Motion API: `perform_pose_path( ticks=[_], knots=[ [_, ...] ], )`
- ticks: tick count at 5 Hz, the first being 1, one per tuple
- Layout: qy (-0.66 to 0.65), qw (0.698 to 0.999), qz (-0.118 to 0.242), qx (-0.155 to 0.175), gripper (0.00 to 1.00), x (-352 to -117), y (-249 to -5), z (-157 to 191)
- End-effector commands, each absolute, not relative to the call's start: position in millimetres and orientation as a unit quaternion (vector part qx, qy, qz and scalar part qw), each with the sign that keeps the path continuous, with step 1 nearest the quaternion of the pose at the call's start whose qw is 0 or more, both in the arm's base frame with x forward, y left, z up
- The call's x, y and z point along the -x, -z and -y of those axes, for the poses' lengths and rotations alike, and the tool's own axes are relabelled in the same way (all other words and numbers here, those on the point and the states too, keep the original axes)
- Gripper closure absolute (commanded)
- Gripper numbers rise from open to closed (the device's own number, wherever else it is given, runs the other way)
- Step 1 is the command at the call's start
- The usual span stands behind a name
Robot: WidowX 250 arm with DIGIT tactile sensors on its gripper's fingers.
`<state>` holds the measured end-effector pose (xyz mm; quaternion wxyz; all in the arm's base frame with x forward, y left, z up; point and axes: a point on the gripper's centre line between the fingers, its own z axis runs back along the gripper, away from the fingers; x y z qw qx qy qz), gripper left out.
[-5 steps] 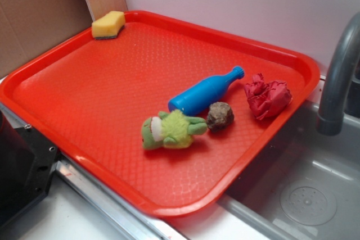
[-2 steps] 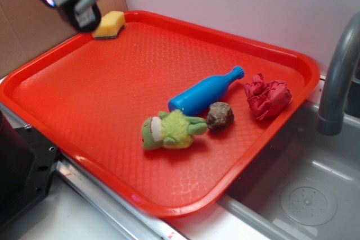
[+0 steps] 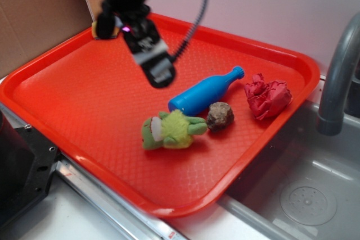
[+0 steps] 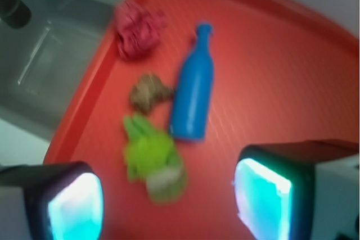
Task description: Grab the red paper.
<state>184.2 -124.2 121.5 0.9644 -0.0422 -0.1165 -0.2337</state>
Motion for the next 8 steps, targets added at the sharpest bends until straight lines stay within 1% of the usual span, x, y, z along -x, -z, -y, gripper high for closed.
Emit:
perform_pose_path(
  ticks=[1,4,5,6,7,8],
  knots=[
    [0.269,0.949,0.156,0.056,0.0,-202,-132,112],
    [0.269,0.949,0.156,0.056,0.0,-202,-132,112],
    [0.302,0.947,0.099,0.058,0.0,-239,-102,134],
    [0.328,0.938,0.097,0.066,0.0,-261,-89,147],
    [0.345,0.932,0.094,0.06,0.0,-275,-78,157],
    [0.354,0.926,0.112,0.067,0.0,-247,-84,158]
  ],
)
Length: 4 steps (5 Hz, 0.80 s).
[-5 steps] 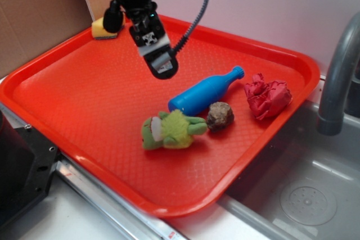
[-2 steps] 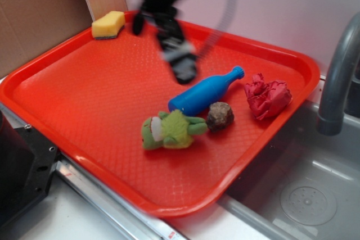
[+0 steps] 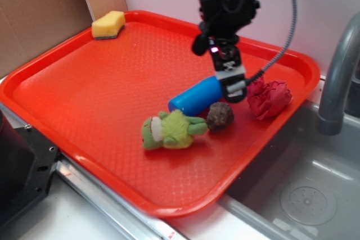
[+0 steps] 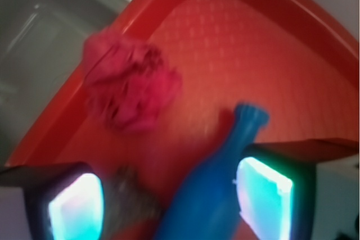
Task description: Grab the red paper.
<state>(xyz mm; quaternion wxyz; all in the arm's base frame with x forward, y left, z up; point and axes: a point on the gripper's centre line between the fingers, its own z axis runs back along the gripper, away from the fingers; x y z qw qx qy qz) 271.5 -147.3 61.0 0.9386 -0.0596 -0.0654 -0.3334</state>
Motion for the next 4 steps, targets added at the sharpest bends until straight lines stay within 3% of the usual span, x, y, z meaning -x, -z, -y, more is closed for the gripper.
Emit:
perform_pose_path(
  ticks=[1,2,3,4],
  knots=[
    [0.376,0.914,0.126,0.083,0.0,-255,-70,167],
    [0.397,0.906,0.122,0.083,0.0,-256,-59,181],
    [0.393,0.908,0.126,0.066,0.0,-267,-53,185],
    [0.394,0.908,0.124,0.069,0.0,-286,-48,185]
  ],
)
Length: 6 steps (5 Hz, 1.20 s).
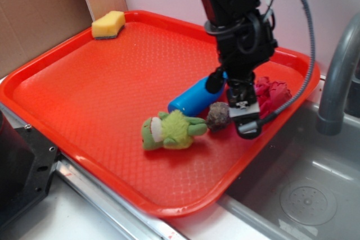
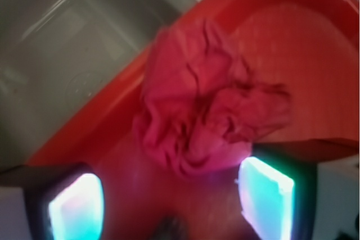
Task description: Grab the red paper.
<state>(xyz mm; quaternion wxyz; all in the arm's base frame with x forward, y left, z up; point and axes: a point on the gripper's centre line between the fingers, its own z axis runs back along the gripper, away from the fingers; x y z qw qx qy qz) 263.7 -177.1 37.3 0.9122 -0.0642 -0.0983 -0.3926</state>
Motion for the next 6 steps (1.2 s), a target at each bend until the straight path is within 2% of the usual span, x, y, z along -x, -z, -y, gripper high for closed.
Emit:
perform_pose_path(
  ticks=[1,2,3,4,5,6],
  knots=[
    [0.394,0.907,0.128,0.071,0.0,-297,-42,187],
    [0.381,0.912,0.13,0.081,0.73,-299,-38,185],
    [0.365,0.919,0.123,0.078,1.0,-295,-34,180],
    [0.335,0.931,0.121,0.075,1.0,-254,-44,168],
    [0.242,0.963,0.102,0.065,1.0,-226,-62,137],
    [0.124,0.981,0.127,0.079,1.0,-198,-106,93]
  ],
)
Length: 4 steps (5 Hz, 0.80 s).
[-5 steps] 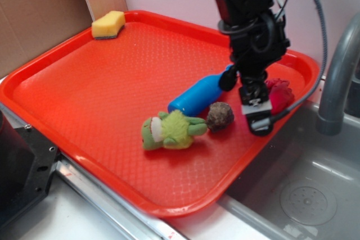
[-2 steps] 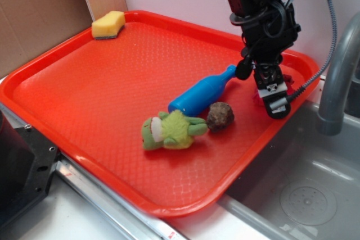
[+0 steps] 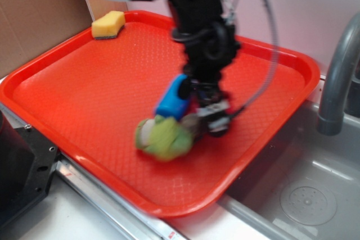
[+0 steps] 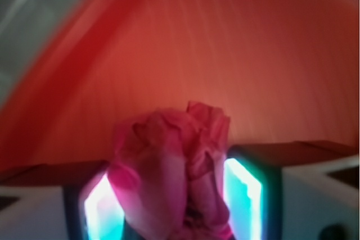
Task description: Grab the red paper.
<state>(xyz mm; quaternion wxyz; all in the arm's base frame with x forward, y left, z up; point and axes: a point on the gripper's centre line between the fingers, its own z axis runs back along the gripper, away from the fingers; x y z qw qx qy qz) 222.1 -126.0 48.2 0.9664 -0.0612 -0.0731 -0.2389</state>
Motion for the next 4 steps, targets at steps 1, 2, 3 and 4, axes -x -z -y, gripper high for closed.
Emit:
perform_pose_path(
  ticks=[1,2,3,4],
  knots=[
    [0.031,0.988,0.129,0.08,1.0,-220,-136,61],
    [-0.085,0.99,0.084,0.069,1.0,-233,-158,35],
    [-0.105,0.989,0.079,0.062,1.0,-255,-165,29],
    [-0.091,0.99,0.094,0.044,1.0,-262,-169,34]
  ],
)
